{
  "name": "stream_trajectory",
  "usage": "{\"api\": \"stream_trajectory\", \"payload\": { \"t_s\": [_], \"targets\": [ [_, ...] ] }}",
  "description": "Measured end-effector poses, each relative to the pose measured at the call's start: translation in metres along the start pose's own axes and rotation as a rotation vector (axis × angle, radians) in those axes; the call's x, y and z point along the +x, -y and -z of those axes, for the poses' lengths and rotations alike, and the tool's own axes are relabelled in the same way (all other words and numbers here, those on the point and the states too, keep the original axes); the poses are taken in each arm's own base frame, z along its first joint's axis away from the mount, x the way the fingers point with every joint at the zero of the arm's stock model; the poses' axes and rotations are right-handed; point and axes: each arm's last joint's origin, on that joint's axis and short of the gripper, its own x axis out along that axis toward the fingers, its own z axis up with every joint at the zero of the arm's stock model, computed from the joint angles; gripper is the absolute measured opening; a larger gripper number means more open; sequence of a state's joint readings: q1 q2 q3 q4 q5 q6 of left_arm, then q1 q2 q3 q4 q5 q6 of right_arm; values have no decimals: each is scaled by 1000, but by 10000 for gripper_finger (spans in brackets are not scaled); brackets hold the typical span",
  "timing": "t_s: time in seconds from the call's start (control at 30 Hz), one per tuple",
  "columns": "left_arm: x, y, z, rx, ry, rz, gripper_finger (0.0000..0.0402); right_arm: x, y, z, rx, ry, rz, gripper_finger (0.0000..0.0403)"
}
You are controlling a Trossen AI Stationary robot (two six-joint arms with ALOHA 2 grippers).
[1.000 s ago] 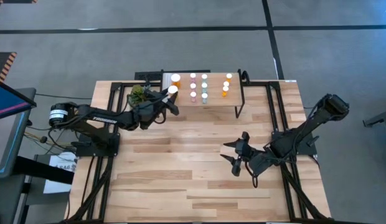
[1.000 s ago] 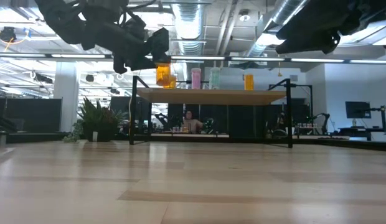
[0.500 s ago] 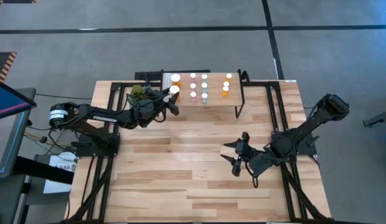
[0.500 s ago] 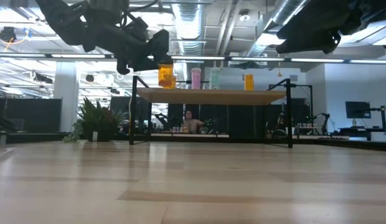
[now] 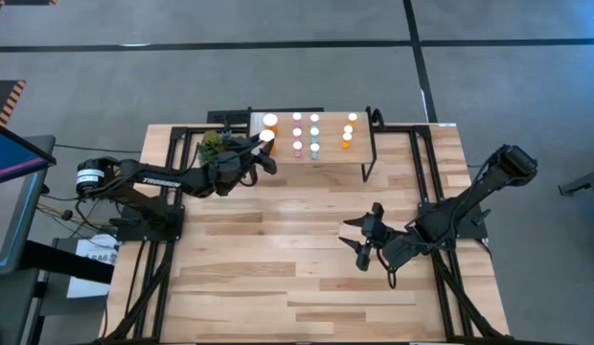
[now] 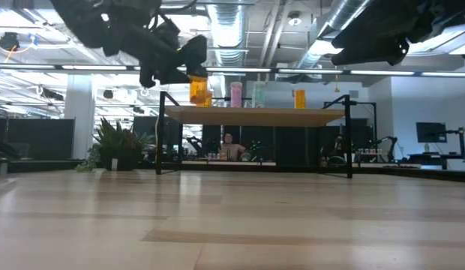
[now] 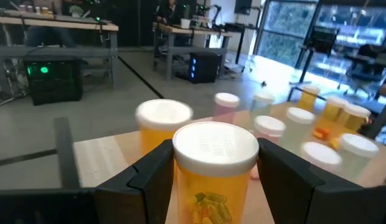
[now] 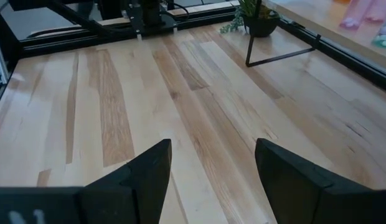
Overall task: Pick and place medicine bottles onto shelf by color
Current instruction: Put the big orange pill bottle on the shelf aligned with the other big orange pill bottle
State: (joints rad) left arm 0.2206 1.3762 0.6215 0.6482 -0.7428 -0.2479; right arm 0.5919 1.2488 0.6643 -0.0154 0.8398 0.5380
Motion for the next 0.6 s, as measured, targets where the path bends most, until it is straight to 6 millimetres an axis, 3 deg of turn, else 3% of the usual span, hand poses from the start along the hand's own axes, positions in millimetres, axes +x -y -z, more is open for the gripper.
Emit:
{"api": "stream_trajectory", "payload": {
  "t_s": [0.27, 0.6],
  "targets": [
    [-1, 14, -15, 29, 7, -78, 187, 0, 0, 0, 2, -2, 1, 256],
    [6, 26, 15, -8, -23, -59, 187, 0, 0, 1, -2, -6, 4, 256]
  ]
}}
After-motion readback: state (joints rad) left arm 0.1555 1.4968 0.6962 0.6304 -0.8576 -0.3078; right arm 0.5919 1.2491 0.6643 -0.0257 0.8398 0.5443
